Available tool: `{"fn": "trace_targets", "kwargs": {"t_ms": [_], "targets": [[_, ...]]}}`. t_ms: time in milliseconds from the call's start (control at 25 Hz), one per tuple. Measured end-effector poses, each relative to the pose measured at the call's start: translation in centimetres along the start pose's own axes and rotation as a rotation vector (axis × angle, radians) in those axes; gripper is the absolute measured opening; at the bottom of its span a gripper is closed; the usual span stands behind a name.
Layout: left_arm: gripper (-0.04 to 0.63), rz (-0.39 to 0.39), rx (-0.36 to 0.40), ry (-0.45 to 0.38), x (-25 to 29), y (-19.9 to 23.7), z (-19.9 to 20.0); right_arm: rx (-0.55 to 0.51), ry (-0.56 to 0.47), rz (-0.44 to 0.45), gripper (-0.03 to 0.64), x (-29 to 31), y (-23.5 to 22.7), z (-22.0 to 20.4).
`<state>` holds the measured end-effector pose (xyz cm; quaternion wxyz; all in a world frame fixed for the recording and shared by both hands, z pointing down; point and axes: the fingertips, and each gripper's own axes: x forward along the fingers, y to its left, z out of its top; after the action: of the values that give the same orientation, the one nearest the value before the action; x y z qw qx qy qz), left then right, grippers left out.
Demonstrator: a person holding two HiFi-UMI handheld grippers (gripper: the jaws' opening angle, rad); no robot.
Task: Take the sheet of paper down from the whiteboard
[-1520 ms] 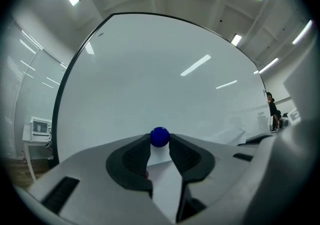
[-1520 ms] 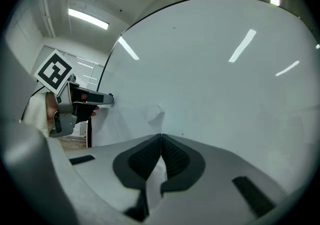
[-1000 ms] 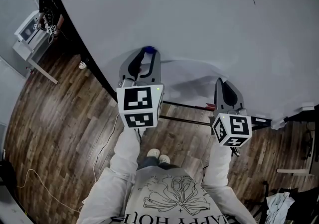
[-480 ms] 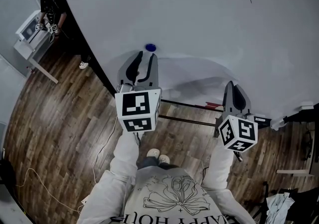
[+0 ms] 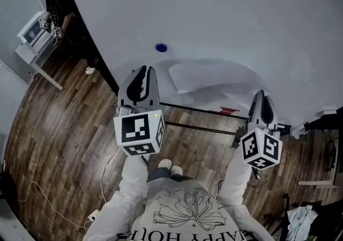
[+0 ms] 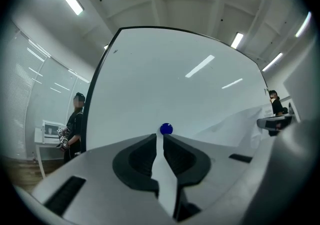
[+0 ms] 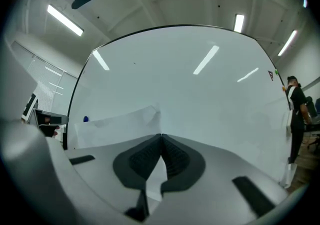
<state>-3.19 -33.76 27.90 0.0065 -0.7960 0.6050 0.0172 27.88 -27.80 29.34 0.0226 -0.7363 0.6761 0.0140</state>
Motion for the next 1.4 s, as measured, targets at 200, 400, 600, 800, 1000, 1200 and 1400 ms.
{"fn": "trace_targets", "kwargs": {"t_ms": [200,400,600,800,1000,1200,1400], "targets": [[0.034,-0.012,-0.003,0.007,-0.9,-0.4,-0.4,0.008,-0.025,-0.021,0.003,-0.9,-0.4,0.7],[0.028,-0.018,-0.006,0.005,-1.6,-0.3,-0.3,0.007,-0.034,-0.016,0.003,-1.2,0.5,1.2],[0.025,-0.018,-0.006,0.005,-1.9,-0.4,-0.2,0.01,-0.029,-0.005,0.003,-1.1,1.1,1.1],[0.025,-0.015,-0.003,0.01,-2.1,-0.1,-0.4,0.014,-0.015,0.002,0.003,-0.8,1.8,0.7],[0.025,-0.012,-0.003,0.015,-1.9,0.3,-0.7,0.013,-0.003,0.013,0.003,-0.2,2.5,0.3],[0.025,-0.014,0.001,0.024,-1.7,0.3,-1.0,0.006,0.007,0.016,0.003,0.1,2.7,0.1],[0.025,-0.016,0.001,0.03,-1.2,0.4,-1.2,0.005,0.017,0.02,0.003,0.5,3.0,-0.3]]}}
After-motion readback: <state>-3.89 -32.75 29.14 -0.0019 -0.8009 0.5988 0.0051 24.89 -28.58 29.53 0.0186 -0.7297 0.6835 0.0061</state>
